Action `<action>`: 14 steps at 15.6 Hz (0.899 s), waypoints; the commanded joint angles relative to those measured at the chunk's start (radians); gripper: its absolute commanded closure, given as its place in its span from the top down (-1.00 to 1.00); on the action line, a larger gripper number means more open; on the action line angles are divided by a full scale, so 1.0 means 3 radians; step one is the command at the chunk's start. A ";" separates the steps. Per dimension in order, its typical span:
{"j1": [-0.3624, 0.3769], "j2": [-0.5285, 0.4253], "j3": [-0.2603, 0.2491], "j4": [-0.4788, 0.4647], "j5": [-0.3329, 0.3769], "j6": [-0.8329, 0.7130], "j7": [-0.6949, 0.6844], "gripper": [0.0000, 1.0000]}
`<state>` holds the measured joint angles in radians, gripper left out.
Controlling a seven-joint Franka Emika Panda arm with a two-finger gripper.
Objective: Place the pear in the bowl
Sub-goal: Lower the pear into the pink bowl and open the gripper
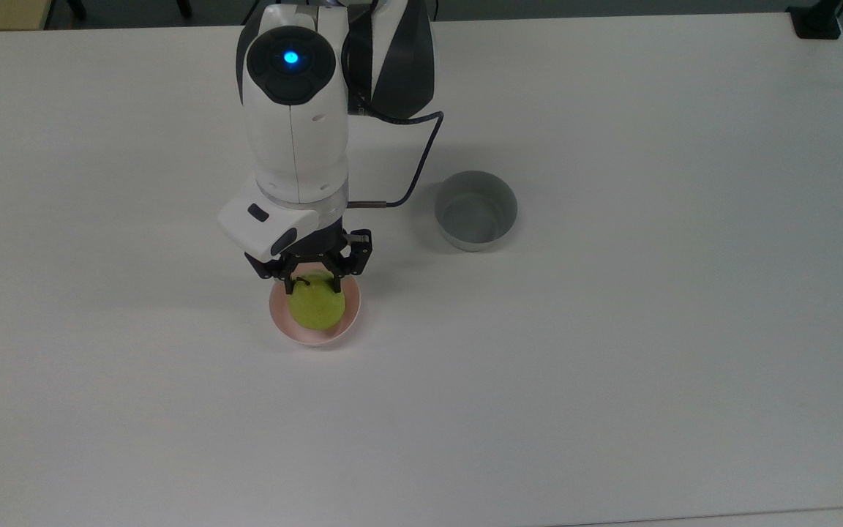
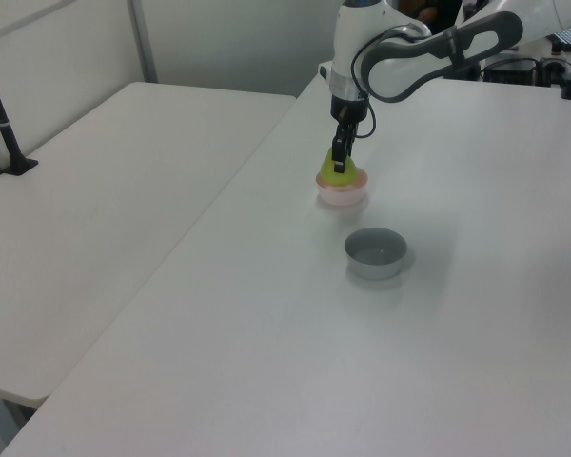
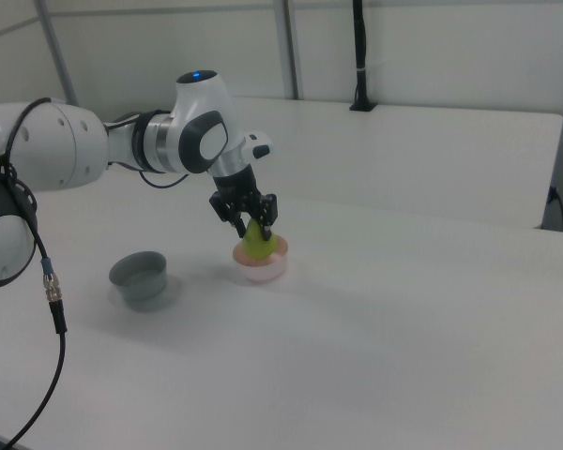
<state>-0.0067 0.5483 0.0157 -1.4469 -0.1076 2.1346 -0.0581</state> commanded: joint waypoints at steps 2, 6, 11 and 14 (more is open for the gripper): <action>0.0038 -0.0028 -0.0042 -0.0111 -0.0071 0.0110 0.0076 -0.41; 0.0038 -0.0012 -0.0047 -0.0111 -0.0081 0.0110 0.0081 0.52; 0.0028 -0.0068 -0.0063 -0.0091 -0.0086 0.0084 0.0081 1.00; 0.0007 -0.0196 -0.0073 -0.0080 -0.0086 0.0049 0.0081 1.00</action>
<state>-0.0090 0.5506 0.0080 -1.4439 -0.1098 2.1362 -0.0565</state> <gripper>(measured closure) 0.000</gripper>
